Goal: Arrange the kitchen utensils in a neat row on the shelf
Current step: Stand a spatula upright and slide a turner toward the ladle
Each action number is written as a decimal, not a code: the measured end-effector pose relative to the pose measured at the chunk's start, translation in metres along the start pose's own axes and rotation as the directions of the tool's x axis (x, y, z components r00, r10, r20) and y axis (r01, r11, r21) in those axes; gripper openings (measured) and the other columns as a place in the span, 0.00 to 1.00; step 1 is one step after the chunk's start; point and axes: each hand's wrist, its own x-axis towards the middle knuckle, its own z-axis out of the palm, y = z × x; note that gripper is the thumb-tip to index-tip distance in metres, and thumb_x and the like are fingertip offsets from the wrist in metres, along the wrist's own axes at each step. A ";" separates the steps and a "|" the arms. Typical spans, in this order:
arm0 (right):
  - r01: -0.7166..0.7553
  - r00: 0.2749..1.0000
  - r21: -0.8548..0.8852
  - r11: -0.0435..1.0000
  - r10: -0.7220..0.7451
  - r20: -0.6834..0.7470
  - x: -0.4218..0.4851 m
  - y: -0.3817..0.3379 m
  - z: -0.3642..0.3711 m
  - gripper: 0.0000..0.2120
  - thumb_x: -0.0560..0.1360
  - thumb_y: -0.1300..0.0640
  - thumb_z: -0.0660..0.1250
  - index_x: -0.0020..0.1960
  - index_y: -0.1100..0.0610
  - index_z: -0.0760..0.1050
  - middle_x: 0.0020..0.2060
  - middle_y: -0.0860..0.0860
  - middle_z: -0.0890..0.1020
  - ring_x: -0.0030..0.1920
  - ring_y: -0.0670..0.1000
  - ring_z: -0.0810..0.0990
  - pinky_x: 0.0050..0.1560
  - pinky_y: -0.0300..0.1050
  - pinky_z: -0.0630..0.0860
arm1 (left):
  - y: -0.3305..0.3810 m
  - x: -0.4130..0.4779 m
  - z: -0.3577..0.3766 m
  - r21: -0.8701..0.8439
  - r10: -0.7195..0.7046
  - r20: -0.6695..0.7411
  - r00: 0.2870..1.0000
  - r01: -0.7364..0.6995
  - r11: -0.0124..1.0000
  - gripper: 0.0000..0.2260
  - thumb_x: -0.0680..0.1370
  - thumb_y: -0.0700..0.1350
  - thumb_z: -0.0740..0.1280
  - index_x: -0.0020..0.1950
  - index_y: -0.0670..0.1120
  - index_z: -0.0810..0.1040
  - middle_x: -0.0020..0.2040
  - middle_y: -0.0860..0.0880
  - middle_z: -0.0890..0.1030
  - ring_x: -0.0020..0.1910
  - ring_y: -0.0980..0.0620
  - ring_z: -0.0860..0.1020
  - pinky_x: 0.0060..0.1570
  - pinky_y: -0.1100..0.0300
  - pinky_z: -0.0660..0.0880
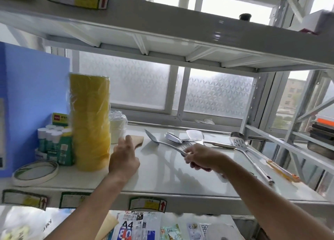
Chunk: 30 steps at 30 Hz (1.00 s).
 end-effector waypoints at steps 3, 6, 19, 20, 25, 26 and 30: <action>-0.011 0.999 0.067 0.998 0.014 -0.049 0.005 -0.012 0.030 0.07 0.77 0.64 0.59 0.47 0.60 0.75 0.33 0.54 0.76 0.27 0.48 0.71 0.21 0.36 0.60 | 0.007 -0.003 -0.005 0.077 -0.016 -0.010 1.000 0.017 0.997 0.27 0.71 0.37 0.71 0.66 0.43 0.63 0.56 0.39 0.71 0.38 0.41 0.79 0.29 0.55 0.69; 0.012 0.997 0.136 0.991 -0.001 -0.078 0.011 -0.021 0.051 0.07 0.76 0.66 0.56 0.47 0.59 0.72 0.34 0.55 0.75 0.32 0.50 0.73 0.24 0.36 0.65 | 0.011 -0.002 -0.010 0.182 -0.003 -0.012 1.000 0.005 0.983 0.28 0.71 0.38 0.71 0.68 0.43 0.64 0.60 0.38 0.72 0.38 0.42 0.81 0.28 0.57 0.67; 0.116 0.991 0.048 0.992 -0.113 -0.074 0.026 -0.061 0.100 0.17 0.68 0.50 0.67 0.52 0.61 0.75 0.48 0.60 0.82 0.47 0.60 0.82 0.48 0.56 0.82 | 0.013 0.018 -0.015 0.528 0.030 0.039 0.999 -0.046 0.848 0.31 0.79 0.31 0.60 0.79 0.48 0.56 0.60 0.39 0.79 0.50 0.43 0.84 0.43 0.53 0.81; 0.152 0.986 0.014 0.988 -0.151 -0.069 0.025 -0.065 0.102 0.16 0.69 0.50 0.68 0.51 0.60 0.75 0.47 0.58 0.82 0.47 0.59 0.82 0.47 0.54 0.81 | 0.010 0.018 -0.015 0.504 0.033 0.048 0.998 -0.052 0.862 0.29 0.79 0.31 0.58 0.78 0.48 0.59 0.57 0.40 0.81 0.50 0.43 0.84 0.43 0.53 0.80; 0.344 0.939 -0.064 0.937 -0.344 0.018 0.020 -0.068 0.101 0.21 0.76 0.44 0.69 0.63 0.57 0.77 0.54 0.56 0.81 0.52 0.56 0.80 0.53 0.49 0.76 | 0.009 0.008 -0.024 0.379 0.040 0.041 0.998 -0.052 0.924 0.16 0.79 0.35 0.58 0.62 0.48 0.77 0.49 0.44 0.84 0.49 0.43 0.84 0.42 0.54 0.77; 0.368 0.930 -0.051 0.928 -0.367 0.032 0.018 -0.064 0.097 0.23 0.77 0.46 0.68 0.67 0.56 0.75 0.58 0.55 0.80 0.55 0.54 0.80 0.56 0.47 0.75 | 0.011 0.005 -0.025 0.373 0.038 0.029 0.999 -0.046 0.927 0.14 0.78 0.35 0.59 0.57 0.47 0.80 0.48 0.45 0.83 0.48 0.44 0.83 0.40 0.55 0.76; 0.372 0.921 -0.037 0.927 -0.374 -0.106 0.019 -0.030 0.063 0.16 0.78 0.52 0.67 0.64 0.54 0.80 0.57 0.48 0.84 0.51 0.46 0.82 0.52 0.38 0.74 | 0.026 -0.003 -0.026 0.407 0.049 -0.025 0.998 -0.034 0.913 0.09 0.73 0.30 0.65 0.46 0.41 0.82 0.46 0.44 0.78 0.44 0.44 0.82 0.35 0.54 0.78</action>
